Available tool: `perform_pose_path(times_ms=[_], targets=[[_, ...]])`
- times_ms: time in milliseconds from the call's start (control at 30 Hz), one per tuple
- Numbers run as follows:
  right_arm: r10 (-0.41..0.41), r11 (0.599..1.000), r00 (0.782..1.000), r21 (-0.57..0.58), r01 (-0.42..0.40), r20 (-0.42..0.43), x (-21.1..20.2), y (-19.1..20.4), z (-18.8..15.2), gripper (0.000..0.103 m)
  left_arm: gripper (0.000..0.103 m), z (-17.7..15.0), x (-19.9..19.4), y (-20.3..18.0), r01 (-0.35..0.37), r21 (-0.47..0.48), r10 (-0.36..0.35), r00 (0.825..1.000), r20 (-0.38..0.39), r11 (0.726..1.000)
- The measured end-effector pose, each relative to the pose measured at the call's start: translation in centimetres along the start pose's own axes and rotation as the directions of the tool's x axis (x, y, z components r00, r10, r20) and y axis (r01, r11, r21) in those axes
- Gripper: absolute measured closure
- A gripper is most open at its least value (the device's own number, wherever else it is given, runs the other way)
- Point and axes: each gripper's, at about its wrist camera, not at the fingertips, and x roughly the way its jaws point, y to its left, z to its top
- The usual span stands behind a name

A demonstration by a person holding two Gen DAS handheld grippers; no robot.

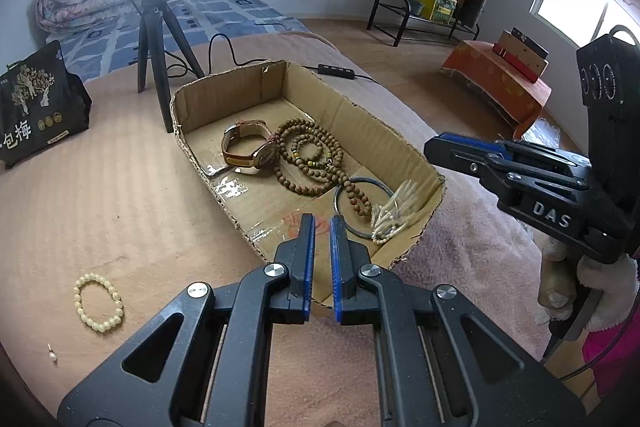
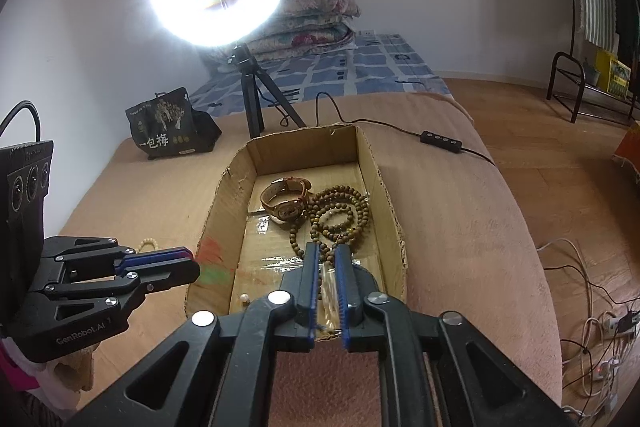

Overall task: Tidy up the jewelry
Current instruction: 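Carry the charm and pearl necklace into the box and release both, then return both tools to the bed and grasp the pearl stud with the left tool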

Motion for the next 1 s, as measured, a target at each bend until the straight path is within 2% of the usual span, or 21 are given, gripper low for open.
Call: perform_pose_path(times_ms=[33, 133, 167, 200, 233, 300, 367, 433, 533, 567, 667, 700, 1000], targets=[[-0.004, 1.000, 1.000, 0.004, 0.004, 0.005, -0.1, 0.0, 0.0, 0.073, 0.098, 0.0, 0.0, 0.0, -0.001, -0.001, 0.001, 1.000, -0.006, 1.000], [-0.021, 1.000, 1.000, 0.007, 0.021, 0.015, -0.3, 0.1, 0.0, 0.065, 0.082, -0.2, -0.1, 0.3, -0.004, -0.003, 0.004, 1.000, -0.004, 1.000], [-0.024, 1.000, 1.000, 0.010, 0.024, 0.014, -0.3, 0.1, 0.0, 0.058, 0.076, -0.3, -0.1, 0.4, -0.005, -0.005, 0.005, 1.000, -0.001, 1.000], [-0.031, 0.999, 0.999, 0.013, 0.031, 0.017, -0.4, 0.1, 0.0, 0.048, 0.075, -0.3, -0.2, 0.5, -0.006, -0.007, 0.006, 1.000, 0.002, 1.000], [-0.036, 0.999, 0.999, 0.014, 0.036, 0.022, -0.5, 0.1, 0.0, 0.044, 0.075, -0.4, -0.3, 0.6, -0.007, -0.008, 0.007, 1.000, 0.001, 1.000], [-0.041, 0.999, 0.999, 0.016, 0.041, 0.026, -0.7, 0.1, 0.0, 0.044, 0.075, -0.4, -0.5, 0.9, -0.011, -0.013, 0.011, 1.000, 0.002, 1.000], [-0.049, 0.999, 0.998, 0.022, 0.048, 0.028, -0.9, 0.1, 0.1, 0.039, 0.075, -0.5, -0.7, 1.0, -0.014, -0.019, 0.014, 1.000, 0.002, 1.000], [-0.055, 0.998, 0.998, 0.029, 0.054, 0.033, -1.1, 0.2, 0.1, 0.027, 0.075, -0.7, -0.9, 1.2, -0.013, -0.022, 0.013, 1.000, 0.001, 1.000], [-0.070, 0.997, 0.996, 0.034, 0.068, 0.047, -1.6, 0.4, 0.1, 0.016, 0.075, -0.8, -1.3, 1.4, -0.019, -0.021, 0.019, 1.000, 0.004, 1.000], [-0.074, 0.997, 0.996, 0.033, 0.073, 0.050, -1.8, 0.5, 0.1, 0.015, 0.073, -0.9, -1.5, 1.5, -0.020, -0.022, 0.020, 1.000, 0.004, 1.000], [-0.082, 0.996, 0.995, 0.026, 0.081, 0.050, -2.0, 0.9, 0.2, 0.008, 0.045, -1.1, -2.1, 1.9, -0.023, -0.037, 0.024, 1.000, 0.016, 0.999], [-0.088, 0.996, 0.995, 0.022, 0.087, 0.051, -2.1, 1.0, 0.2, 0.006, 0.043, -1.1, -2.4, 2.0, -0.023, -0.043, 0.025, 0.999, 0.029, 0.999], [-0.121, 0.993, 0.991, 0.000, 0.122, 0.057, -2.4, 2.2, 0.5, 0.000, 0.042, -2.1, -4.3, 3.3, -0.060, -0.039, 0.062, 0.997, 0.047, 0.997]])
